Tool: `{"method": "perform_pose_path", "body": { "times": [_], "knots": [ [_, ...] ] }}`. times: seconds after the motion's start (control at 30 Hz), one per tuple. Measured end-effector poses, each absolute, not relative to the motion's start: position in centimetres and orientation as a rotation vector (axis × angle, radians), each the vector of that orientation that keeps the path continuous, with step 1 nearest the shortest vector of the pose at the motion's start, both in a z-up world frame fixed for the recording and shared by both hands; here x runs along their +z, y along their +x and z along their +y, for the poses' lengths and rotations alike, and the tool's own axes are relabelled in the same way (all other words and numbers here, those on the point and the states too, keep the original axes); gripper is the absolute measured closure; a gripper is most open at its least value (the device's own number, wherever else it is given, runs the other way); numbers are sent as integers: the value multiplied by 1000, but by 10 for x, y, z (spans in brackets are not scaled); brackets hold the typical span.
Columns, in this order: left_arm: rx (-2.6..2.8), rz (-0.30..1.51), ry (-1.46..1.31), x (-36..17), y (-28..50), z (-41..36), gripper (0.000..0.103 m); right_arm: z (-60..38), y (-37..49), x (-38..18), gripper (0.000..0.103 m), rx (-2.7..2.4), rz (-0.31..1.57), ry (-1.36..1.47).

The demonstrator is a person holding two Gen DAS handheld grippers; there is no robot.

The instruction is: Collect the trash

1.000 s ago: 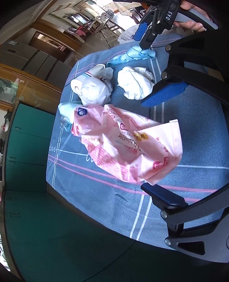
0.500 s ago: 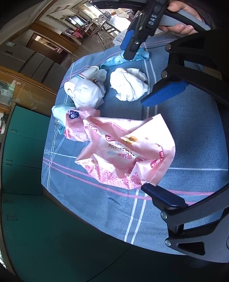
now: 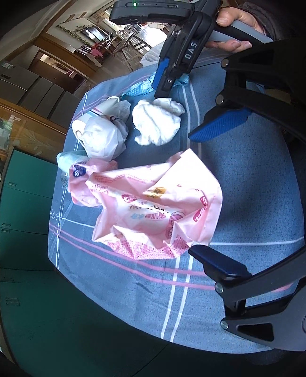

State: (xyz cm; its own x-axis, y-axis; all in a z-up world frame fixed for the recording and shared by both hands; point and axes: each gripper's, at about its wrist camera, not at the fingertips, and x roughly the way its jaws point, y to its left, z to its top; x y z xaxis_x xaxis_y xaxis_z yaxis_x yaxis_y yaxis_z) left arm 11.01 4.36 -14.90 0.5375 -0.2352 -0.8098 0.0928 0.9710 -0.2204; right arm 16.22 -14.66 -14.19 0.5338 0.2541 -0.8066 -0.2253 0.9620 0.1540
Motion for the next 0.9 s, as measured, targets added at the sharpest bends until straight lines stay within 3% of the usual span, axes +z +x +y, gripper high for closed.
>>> {"method": "perform_pose_path", "body": {
  "times": [0.13,0.5,0.57,0.63,0.73,0.9],
  "knots": [
    [-226,993,-154,-150,108,34,14,-156,158,-146,79,277,979,44],
    [-351,1019,-79,-153,92,-5,14,-188,152,-139,78,230,976,129],
    [-349,1009,-78,-148,90,-4,14,-189,153,-138,74,228,974,128],
    [-345,1007,-101,-143,89,0,13,-190,152,-136,59,229,965,129],
    [-377,972,-184,-126,86,15,11,-189,149,-131,46,222,941,125],
    [-251,870,-177,-104,83,44,10,-194,144,-117,36,206,891,129]
  ]
}}
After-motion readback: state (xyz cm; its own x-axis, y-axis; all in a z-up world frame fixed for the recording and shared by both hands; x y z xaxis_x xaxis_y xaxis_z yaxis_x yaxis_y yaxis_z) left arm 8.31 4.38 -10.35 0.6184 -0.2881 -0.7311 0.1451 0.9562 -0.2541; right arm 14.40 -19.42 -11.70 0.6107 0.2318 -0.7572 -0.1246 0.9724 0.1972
